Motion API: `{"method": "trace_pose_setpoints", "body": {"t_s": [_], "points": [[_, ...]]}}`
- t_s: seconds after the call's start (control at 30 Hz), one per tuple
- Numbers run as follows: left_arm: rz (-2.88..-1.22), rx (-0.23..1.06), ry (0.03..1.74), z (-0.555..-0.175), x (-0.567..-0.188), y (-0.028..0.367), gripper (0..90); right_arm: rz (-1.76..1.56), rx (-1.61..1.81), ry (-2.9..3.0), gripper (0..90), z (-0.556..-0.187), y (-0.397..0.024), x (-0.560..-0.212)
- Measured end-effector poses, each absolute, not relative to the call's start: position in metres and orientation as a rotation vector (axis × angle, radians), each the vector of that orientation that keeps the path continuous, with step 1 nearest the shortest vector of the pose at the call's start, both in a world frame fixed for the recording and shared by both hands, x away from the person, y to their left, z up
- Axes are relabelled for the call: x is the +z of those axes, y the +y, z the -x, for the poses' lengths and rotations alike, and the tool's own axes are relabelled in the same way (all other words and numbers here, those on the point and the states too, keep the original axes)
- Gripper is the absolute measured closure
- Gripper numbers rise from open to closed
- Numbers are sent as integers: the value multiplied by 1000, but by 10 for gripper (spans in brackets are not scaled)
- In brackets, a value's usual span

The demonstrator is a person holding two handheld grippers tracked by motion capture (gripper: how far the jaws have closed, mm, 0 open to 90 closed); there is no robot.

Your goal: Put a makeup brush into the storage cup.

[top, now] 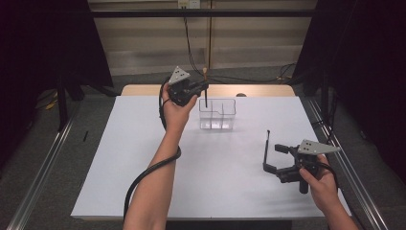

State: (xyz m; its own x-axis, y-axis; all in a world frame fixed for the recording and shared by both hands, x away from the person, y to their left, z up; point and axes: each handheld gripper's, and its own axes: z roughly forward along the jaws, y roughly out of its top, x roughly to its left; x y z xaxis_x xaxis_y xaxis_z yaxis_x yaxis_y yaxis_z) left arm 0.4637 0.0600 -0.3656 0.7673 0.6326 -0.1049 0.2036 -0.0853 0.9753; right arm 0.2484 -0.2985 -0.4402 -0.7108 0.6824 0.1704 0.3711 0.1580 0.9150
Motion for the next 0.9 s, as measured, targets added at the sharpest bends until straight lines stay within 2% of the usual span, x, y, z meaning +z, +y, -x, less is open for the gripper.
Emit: {"method": "trace_pose_setpoints", "body": {"t_s": [0.9], "points": [[-1673,429,687,-465,-375,57,836,-1042,1598,2132,68,-243,-304,-449]]}}
